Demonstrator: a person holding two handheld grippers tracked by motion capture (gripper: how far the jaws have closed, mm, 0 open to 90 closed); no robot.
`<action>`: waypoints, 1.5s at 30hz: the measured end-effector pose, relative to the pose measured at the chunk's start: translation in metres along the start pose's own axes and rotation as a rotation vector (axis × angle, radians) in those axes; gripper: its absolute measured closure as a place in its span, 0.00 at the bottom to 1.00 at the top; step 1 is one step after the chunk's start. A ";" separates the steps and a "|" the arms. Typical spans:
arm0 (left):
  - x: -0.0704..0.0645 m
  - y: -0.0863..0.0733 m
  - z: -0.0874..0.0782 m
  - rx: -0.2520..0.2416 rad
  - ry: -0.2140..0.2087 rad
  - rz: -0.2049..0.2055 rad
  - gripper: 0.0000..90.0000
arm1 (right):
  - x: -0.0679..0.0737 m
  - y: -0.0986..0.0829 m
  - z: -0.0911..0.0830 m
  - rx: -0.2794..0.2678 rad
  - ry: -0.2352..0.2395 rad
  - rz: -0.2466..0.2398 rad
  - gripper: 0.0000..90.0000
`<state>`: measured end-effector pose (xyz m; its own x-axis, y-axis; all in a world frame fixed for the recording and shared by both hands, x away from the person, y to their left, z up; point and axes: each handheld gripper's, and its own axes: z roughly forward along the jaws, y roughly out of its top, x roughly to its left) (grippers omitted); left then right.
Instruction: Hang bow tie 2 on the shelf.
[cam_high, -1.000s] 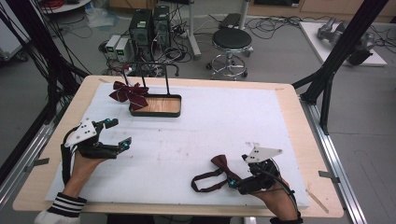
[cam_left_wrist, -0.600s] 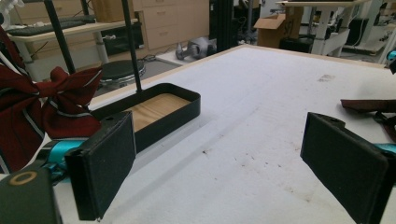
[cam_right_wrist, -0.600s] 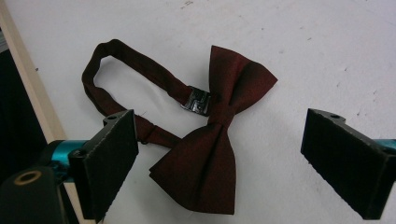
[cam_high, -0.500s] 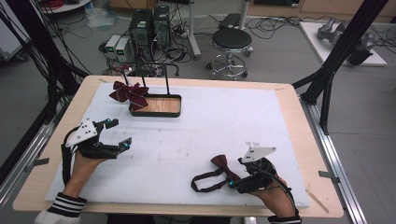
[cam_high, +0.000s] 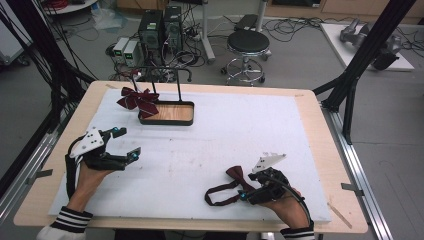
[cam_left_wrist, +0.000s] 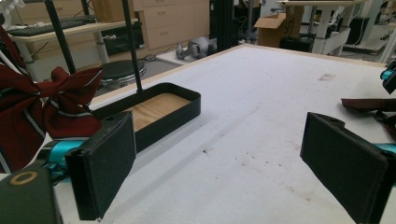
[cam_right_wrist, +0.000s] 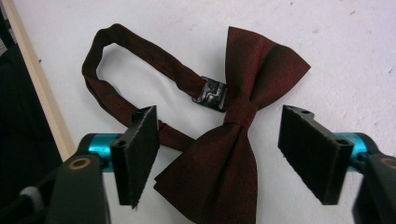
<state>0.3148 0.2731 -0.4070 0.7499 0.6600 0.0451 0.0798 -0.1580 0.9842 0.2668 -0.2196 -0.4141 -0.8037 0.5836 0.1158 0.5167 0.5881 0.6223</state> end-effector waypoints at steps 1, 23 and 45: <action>0.000 0.000 0.000 0.000 0.001 0.000 0.12 | 0.000 0.000 0.000 0.009 -0.002 0.009 0.33; 0.001 -0.001 -0.001 0.001 0.006 0.000 0.12 | -0.004 -0.002 0.006 0.086 0.029 0.063 0.60; 0.003 -0.001 -0.002 0.003 0.008 -0.003 0.12 | -0.008 -0.007 0.003 0.072 -0.018 0.119 0.86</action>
<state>0.3155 0.2764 -0.4075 0.7444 0.6664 0.0432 0.0840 -0.1577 0.9839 0.2703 -0.2271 -0.4218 -0.7306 0.6611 0.1706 0.6280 0.5526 0.5480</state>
